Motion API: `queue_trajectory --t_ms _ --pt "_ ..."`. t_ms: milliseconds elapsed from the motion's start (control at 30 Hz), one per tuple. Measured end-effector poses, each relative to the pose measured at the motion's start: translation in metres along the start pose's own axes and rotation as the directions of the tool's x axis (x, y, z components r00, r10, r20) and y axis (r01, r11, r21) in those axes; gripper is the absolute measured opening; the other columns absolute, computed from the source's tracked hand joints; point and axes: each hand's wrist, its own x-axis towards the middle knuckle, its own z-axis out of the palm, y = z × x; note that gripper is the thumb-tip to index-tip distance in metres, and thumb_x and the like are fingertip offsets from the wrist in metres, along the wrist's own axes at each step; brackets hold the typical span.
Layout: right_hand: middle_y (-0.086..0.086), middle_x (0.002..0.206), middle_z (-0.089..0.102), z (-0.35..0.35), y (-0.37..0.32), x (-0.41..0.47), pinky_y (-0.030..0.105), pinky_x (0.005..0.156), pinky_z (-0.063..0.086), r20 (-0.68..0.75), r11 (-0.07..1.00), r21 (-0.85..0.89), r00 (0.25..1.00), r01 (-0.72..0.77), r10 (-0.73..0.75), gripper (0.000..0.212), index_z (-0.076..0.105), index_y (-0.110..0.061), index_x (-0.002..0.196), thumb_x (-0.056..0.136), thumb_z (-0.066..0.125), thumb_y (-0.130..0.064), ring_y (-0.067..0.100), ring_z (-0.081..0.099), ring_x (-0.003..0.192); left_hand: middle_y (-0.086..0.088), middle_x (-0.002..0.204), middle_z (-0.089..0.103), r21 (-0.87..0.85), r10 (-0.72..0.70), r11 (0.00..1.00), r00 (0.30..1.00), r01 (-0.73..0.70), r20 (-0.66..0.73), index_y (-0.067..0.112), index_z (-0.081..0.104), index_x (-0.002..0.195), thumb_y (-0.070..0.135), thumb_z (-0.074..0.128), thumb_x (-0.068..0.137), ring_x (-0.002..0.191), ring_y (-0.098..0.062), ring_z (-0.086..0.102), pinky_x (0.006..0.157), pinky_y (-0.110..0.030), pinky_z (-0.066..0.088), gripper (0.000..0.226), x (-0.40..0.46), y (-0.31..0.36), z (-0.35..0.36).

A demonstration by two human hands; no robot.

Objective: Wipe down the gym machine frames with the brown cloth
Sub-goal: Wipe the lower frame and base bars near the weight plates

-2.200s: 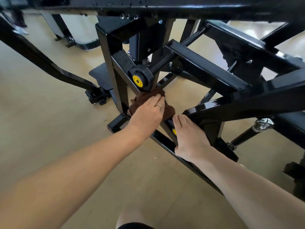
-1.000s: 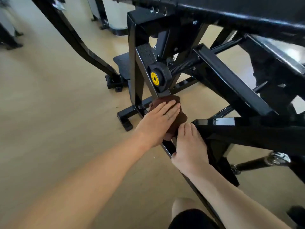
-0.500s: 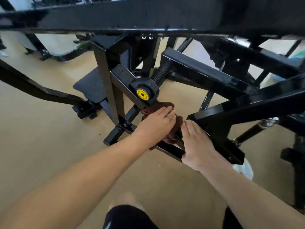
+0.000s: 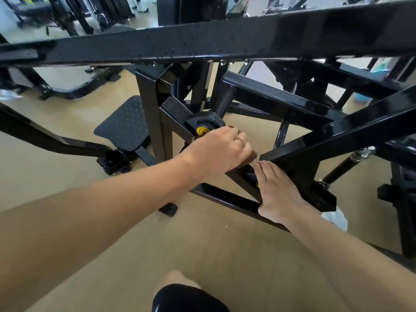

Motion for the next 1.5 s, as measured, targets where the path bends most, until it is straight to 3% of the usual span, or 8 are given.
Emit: queue_trajectory --t_ms 133,333,500,700,1033,1133,1300,1500 --pt "0.003 0.167 0.016 -0.002 0.000 0.000 0.034 0.127 0.015 0.009 1.000 0.010 1.000 0.001 -0.001 0.112 0.010 -0.015 0.161 0.077 0.084 -0.028 0.023 0.011 0.157 -0.013 0.139 0.058 -0.285 -0.290 0.932 0.931 0.223 -0.220 0.010 0.050 0.141 0.021 0.069 0.087 0.126 -0.032 0.056 0.110 -0.044 0.046 0.058 -0.008 -0.036 -0.002" --pt "0.002 0.167 0.015 -0.001 -0.001 0.000 0.035 0.127 0.015 0.009 1.000 0.021 1.000 -0.022 0.022 0.112 0.010 -0.014 0.162 0.078 0.083 -0.027 0.022 0.009 0.157 0.004 0.112 0.065 -0.838 -0.548 0.414 0.832 0.354 0.081 0.019 0.063 0.121 0.026 0.066 0.094 0.108 -0.020 0.059 0.103 -0.042 0.049 0.028 -0.016 -0.048 0.025" --pt "0.001 0.167 0.015 -0.002 -0.003 0.000 0.034 0.127 0.014 0.001 0.999 0.022 1.000 -0.026 0.026 0.111 0.008 -0.015 0.162 0.079 0.081 -0.028 0.021 0.009 0.157 0.000 0.135 0.063 -0.567 -0.432 0.768 0.894 0.297 -0.117 0.019 0.066 0.127 0.042 0.063 0.093 0.139 -0.026 0.044 0.124 -0.047 0.019 0.041 -0.005 -0.021 0.033" --pt "-0.004 0.167 0.015 -0.005 0.000 -0.002 0.035 0.127 0.020 0.001 0.995 0.097 0.999 -0.035 0.035 0.105 0.011 -0.021 0.162 0.083 0.080 -0.026 0.017 0.009 0.157 -0.004 0.136 0.062 -0.567 -0.485 0.765 0.853 0.306 -0.194 0.015 0.065 0.128 0.036 0.066 0.093 0.137 -0.028 0.046 0.123 -0.047 0.025 0.041 -0.006 -0.020 0.043" --pt "0.001 0.155 0.044 -0.017 -0.026 0.028 0.038 0.123 0.025 0.064 0.978 0.176 0.993 -0.110 0.100 0.112 0.013 -0.019 0.163 0.075 0.080 -0.034 0.025 0.038 0.146 0.014 0.106 0.066 -0.944 -0.895 -0.245 0.324 0.220 0.308 0.033 0.064 0.118 0.040 0.062 0.098 0.106 -0.010 0.064 0.098 -0.043 0.056 0.021 0.005 -0.009 0.041" --pt "0.005 0.165 0.028 -0.013 -0.042 0.044 0.039 0.125 0.020 0.112 0.967 0.220 0.988 -0.130 0.107 0.122 -0.002 -0.014 0.164 0.075 0.078 -0.037 0.027 0.025 0.152 0.017 0.106 0.059 -0.946 -0.921 -0.062 0.347 0.318 0.176 0.027 0.063 0.116 0.032 0.063 0.097 0.110 -0.010 0.058 0.103 -0.042 0.052 0.019 0.008 -0.001 0.039" --pt "0.008 0.171 0.006 -0.002 -0.049 0.046 0.041 0.129 0.008 0.116 0.984 0.118 0.986 -0.133 0.119 0.128 -0.013 -0.008 0.161 0.078 0.079 -0.040 0.027 0.009 0.158 -0.006 0.135 0.062 -0.642 -0.702 0.600 0.699 0.476 -0.138 0.013 0.062 0.130 0.026 0.073 0.089 0.137 -0.027 0.047 0.125 -0.047 0.024 0.044 0.004 -0.002 0.045" --pt "0.011 0.172 0.000 -0.002 -0.046 0.041 0.037 0.128 0.001 0.091 0.993 0.074 0.992 -0.089 0.082 0.123 -0.016 -0.005 0.160 0.084 0.073 -0.044 0.025 0.004 0.159 -0.017 0.145 0.055 -0.166 -0.404 0.908 0.910 0.386 -0.097 0.006 0.059 0.135 0.017 0.057 0.099 0.145 -0.037 0.038 0.124 -0.053 0.018 0.037 0.008 0.008 0.047"
